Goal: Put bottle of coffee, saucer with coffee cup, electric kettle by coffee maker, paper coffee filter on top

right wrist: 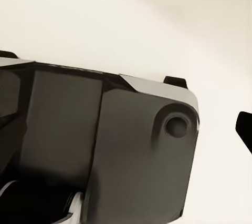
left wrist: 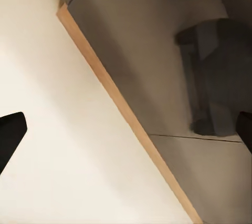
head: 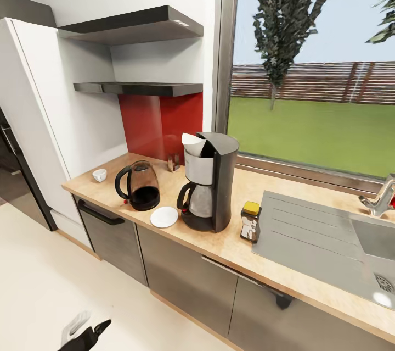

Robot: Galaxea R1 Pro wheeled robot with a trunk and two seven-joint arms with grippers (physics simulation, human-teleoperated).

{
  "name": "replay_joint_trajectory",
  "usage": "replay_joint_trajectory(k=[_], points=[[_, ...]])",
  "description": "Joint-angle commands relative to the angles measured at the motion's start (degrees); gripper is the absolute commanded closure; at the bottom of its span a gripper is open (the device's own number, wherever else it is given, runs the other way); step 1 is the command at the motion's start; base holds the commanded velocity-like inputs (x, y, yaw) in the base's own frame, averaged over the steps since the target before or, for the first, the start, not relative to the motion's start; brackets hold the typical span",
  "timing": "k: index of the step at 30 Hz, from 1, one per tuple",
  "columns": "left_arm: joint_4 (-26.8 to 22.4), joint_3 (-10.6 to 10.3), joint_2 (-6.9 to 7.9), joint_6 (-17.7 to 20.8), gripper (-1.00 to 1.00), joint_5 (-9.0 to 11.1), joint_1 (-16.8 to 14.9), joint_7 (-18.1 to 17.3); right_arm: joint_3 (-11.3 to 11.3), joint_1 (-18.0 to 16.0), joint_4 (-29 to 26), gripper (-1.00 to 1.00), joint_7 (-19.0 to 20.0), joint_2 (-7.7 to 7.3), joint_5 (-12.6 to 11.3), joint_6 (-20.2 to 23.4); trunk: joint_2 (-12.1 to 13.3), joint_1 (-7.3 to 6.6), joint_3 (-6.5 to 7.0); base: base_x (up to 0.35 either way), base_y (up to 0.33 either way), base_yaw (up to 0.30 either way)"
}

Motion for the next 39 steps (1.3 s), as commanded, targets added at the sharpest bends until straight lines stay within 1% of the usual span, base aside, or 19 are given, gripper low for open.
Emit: replay_joint_trajectory(k=[1, 3, 4, 6, 11, 13, 16, 20, 21, 23, 24, 25, 26, 27, 29, 32, 34, 37, 39], points=[[0.02, 0.26, -0.02, 0.45, -1.0, 0.17, -0.05, -0.22, 0.46, -0.06, 0.06, -1.0, -0.09, 0.0, -0.79, -0.16, -0.13, 0.04, -0.13, 0.0, 0.0, 0.0], [0.05, 0.3, -0.09, 0.26, -1.0, -0.5, -0.04, -0.2, 0.47, -0.06, 0.08, -1.0, -0.12, -0.01, -1.51, -0.15, -0.13, 0.04, -0.13, 0.0, 0.0, 0.0], [1.87, 0.28, -0.22, -1.3, -1.0, -3.22, -0.03, -0.15, 0.56, -0.06, 0.14, -1.0, -0.16, -0.1, -2.37, -0.14, -0.13, 0.04, -0.13, 0.0, 0.0, 0.0], [2.49, 0.27, -0.23, -2.45, -1.0, -4.62, -0.03, 0.01, 0.57, -0.06, 0.14, -1.0, -0.16, -0.14, -2.41, -0.14, -0.13, 0.04, -0.13, 0.0, 0.0, 0.0], [3.36, 0.33, -0.2, -4.09, -1.0, -11.01, -0.02, 0.6, 0.57, -0.06, 0.15, -1.0, 0.0, -0.18, -2.45, -0.14, -0.13, 0.04, -0.13, 0.0, 0.0, -0.045], [3.46, 0.34, -0.22, -4.26, -1.0, -12.57, -0.02, 1.01, 0.54, -0.06, 0.15, -1.0, 0.03, -0.19, -2.48, -0.14, -0.13, 0.04, -0.13, 0.0, 0.0, -0.191], [3.53, 0.34, -0.23, -4.37, -1.0, -14.12, -0.02, 2.34, 0.51, -0.06, 0.15, -1.0, 0.05, -0.29, -2.52, -0.14, -0.13, 0.04, -0.13, 0.0, 0.0, -0.241], [3.54, 0.35, -0.24, -4.26, -1.0, -16.03, -0.02, 6.13, 0.49, -0.06, 0.15, -1.0, 0.0, -0.54, -2.53, -0.14, -0.13, 0.04, -0.13, 0.0, 0.0, -0.269], [3.55, 0.32, -0.24, -4.19, -1.0, -16.82, -0.02, 7.73, 0.49, -0.06, 0.15, -1.0, -0.01, -0.57, -2.54, -0.14, -0.13, 0.04, -0.13, 0.0, 0.0, -0.277], [3.55, 0.25, -0.24, -3.91, -1.0, -18.48, -0.02, 10.48, 0.51, -0.06, 0.15, -1.0, -0.02, -0.6, -2.53, -0.14, -0.13, 0.04, -0.13, 0.0, 0.0, -0.279], [3.55, 0.19, -0.24, -3.71, -1.0, -19.86, -0.02, 12.51, 0.53, -0.06, 0.15, -1.0, -0.02, -0.61, -2.53, -0.14, -0.13, 0.04, -0.13, 0.0, 0.0, -0.281], [3.56, 0.19, -0.24, -3.59, -1.0, -20.62, -0.02, 13.6, 0.54, -0.06, 0.15, -1.0, -0.02, -0.61, -2.53, -0.14, -0.13, 0.04, -0.13, 0.0, 0.0, -0.281], [3.58, 0.18, -0.21, -3.28, -1.0, -22.21, -0.02, 15.85, 0.55, -0.06, 0.15, -1.0, -0.02, -0.62, -2.54, -0.14, -0.13, 0.04, -0.13, 0.0, 0.0, -0.282], [3.6, 0.18, -0.18, -3.05, -1.0, -23.0, -0.02, 16.99, 0.56, -0.06, 0.15, -1.0, -0.02, -0.62, -2.54, -0.14, -0.13, 0.04, -0.13, 0.0, 0.0, -0.282], [4.34, 0.22, -0.11, -1.86, -1.0, -25.51, 0.06, 21.4, 0.57, -0.06, 0.15, -1.0, -0.03, -0.63, -2.52, -0.14, -0.13, 0.04, -0.13, 0.0, 0.0, -0.282], [6.7, 0.33, -0.22, -1.22, -1.0, -26.81, 0.19, 25.14, 0.57, -0.06, 0.15, -1.0, -0.03, -0.63, -2.51, -0.14, -0.13, 0.04, -0.13, 0.0, 0.02, -0.282], [8.75, 0.38, -0.56, -1.19, -1.0, -27.43, 0.26, 27.22, 0.57, -0.06, 0.15, -1.0, -0.03, -0.63, -2.49, -0.14, -0.13, 0.04, -0.13, 0.0, 0.112, -0.282], [10.83, 0.33, -1.81, -1.25, -1.0, -28.8, 0.3, 28.93, 0.57, -0.06, 0.15, -1.0, -0.07, -0.63, -2.47, -0.14, -0.13, 0.04, -0.13, -0.044, 0.217, -0.282], [11.54, 0.33, -3.0, -1.45, -1.0, -30.72, 0.32, 29.55, 0.57, -0.06, 0.15, -1.0, -0.12, -0.86, -2.46, -0.14, -0.13, 0.04, -0.13, -0.084, 0.268, -0.282]])
